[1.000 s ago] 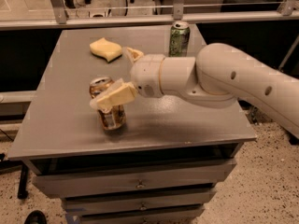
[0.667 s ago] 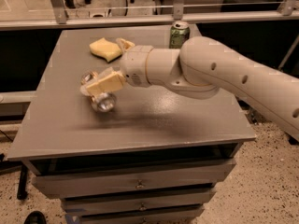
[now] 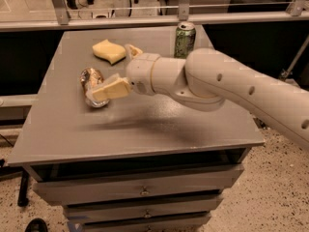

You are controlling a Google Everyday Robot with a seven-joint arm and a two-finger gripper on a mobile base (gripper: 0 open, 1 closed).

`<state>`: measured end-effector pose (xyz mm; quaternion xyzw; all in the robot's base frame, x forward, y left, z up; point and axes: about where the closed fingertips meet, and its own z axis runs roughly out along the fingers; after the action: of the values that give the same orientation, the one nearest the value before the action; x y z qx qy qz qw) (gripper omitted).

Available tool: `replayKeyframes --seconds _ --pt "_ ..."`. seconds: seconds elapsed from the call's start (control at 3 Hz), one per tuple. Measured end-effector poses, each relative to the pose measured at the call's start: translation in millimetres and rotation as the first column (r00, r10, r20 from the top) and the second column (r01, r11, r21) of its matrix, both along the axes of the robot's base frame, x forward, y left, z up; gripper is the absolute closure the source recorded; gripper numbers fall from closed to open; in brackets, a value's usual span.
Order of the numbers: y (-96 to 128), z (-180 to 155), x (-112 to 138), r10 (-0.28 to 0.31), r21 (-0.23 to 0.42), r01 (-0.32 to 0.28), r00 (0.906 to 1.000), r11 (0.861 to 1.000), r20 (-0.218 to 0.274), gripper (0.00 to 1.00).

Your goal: Knock orange can over

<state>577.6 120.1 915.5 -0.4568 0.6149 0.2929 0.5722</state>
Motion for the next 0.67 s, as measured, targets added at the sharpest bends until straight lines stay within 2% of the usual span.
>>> replayKeyframes --seconds 0.33,0.67 --pt "-48.0 -4.2 -24.8 -0.039 -0.034 0.039 0.9992 0.999 -0.004 0.0" --pt "-102.0 5.0 -56.7 -0.068 -0.097 0.068 0.9977 0.993 0.001 0.0"
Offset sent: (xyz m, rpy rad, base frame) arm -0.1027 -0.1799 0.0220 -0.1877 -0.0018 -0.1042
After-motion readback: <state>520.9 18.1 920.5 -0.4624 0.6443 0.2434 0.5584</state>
